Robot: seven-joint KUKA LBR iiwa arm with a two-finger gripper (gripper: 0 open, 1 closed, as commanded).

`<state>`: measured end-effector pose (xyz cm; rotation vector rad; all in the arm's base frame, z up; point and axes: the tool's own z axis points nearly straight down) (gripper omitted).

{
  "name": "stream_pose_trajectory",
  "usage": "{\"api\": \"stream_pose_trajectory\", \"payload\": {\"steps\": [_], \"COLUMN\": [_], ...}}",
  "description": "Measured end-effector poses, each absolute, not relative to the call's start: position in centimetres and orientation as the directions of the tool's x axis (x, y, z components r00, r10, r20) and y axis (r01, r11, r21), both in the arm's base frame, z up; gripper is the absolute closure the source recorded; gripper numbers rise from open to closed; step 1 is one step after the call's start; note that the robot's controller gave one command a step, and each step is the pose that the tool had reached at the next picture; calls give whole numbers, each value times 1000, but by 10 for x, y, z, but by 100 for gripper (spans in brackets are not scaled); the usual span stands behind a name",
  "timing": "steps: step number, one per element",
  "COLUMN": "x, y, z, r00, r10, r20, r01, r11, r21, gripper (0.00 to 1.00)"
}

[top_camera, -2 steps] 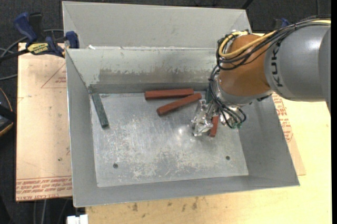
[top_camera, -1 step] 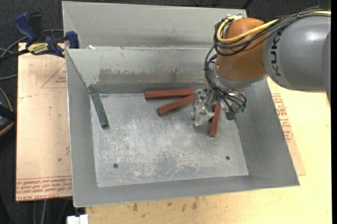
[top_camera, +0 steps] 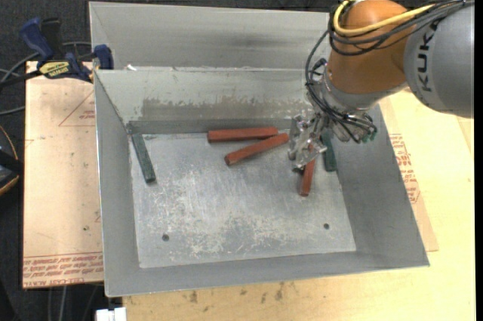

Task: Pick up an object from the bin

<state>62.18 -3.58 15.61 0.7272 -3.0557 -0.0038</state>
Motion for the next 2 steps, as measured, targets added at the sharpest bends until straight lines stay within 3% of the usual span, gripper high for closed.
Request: {"api": "stream_pose_trajectory", "payload": {"steps": [1, 2], "x": [627, 612], "y": [-36, -43], "z": [179, 206], "r00": [-926, -940], "r10": [-377, -342], "r20": [-13, 6], "r01": [-377, -342], "r11": [926, 940], "r21": [-4, 5], "gripper": [100, 100]}}
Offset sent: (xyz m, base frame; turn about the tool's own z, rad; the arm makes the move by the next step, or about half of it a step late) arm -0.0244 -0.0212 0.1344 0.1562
